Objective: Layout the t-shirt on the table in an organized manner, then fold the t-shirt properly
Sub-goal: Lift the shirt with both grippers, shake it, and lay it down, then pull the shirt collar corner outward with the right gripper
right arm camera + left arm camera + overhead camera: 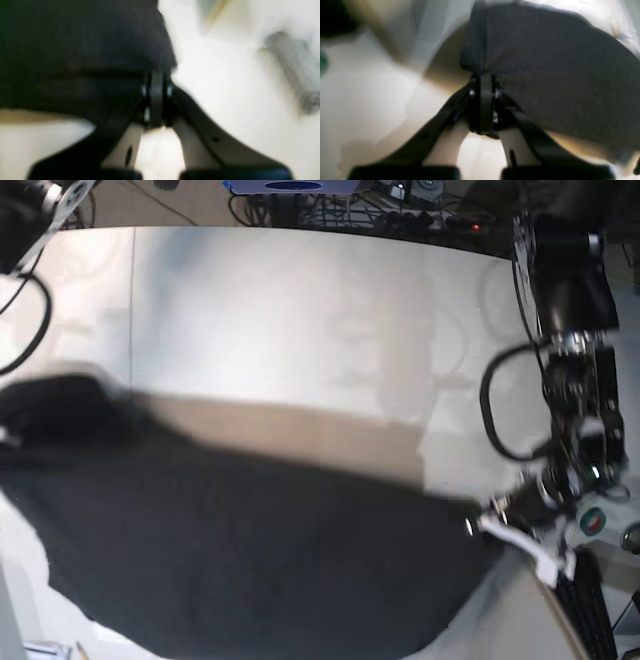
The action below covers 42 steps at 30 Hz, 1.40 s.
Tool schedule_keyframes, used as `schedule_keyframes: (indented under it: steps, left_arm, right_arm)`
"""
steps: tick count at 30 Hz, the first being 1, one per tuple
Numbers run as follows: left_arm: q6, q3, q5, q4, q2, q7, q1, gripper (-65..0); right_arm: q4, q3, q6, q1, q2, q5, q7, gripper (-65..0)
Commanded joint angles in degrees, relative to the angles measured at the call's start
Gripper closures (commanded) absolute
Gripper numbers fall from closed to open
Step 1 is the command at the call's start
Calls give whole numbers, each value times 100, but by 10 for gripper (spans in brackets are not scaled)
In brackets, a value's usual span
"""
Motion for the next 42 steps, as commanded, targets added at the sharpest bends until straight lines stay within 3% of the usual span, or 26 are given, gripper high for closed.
schedule_keyframes:
  steps: [1, 7, 18, 25, 26, 29, 30, 33, 36, 38, 40, 42]
  left_arm:
    - [-6, -21, -69, -38, -26, -242, 106, 0]
    - [-15, -21, -69, -645, -131, -594, 1073, 0]
    - [-15, -65, -69, -654, -298, -726, 2004, 0]
    - [-15, -74, -69, -654, -289, -726, 2110, 0]
    - [-15, -74, -69, -654, -289, -726, 2110, 0]
    - [-15, -74, -69, -654, -281, -726, 2101, 0]
    - [-15, -74, -69, -654, -281, -726, 2101, 0]
    - [-15, -74, -69, -654, -281, -726, 2101, 0]
    - [-15, -83, -69, -654, -281, -726, 2101, 0]
    - [-15, -83, -69, -654, -281, -726, 2101, 0]
    - [-15, -83, -69, -654, -281, -726, 2101, 0]
    - [-15, -83, -69, -654, -281, -726, 2101, 0]
  right_arm:
    - [-126, 26, -20, -68, 54, 77, 391, 0]
    - [-1339, 26, -20, -596, 10, 68, 971, 0]
    - [-2016, 52, -11, -956, 159, 50, 971, 0]
    - [-2465, 43, -20, -886, 159, 50, 927, 0]
    - [-2491, 61, -20, -877, 159, 50, 927, -17]
    - [-2386, 69, -20, -983, 159, 50, 971, -320]
    - [-2254, 78, -20, -1027, 168, 59, 980, -360]
    - [-1524, 78, -20, -1493, 89, 77, 1191, -323]
    - [-522, 26, -11, -2082, -254, 77, 1411, -272]
    - [50, -124, -11, -2460, -509, 68, 1411, -177]
    - [287, -555, -11, -2732, -632, 50, 1411, 0]
    - [234, -889, -20, -2820, -641, 50, 1411, 0]
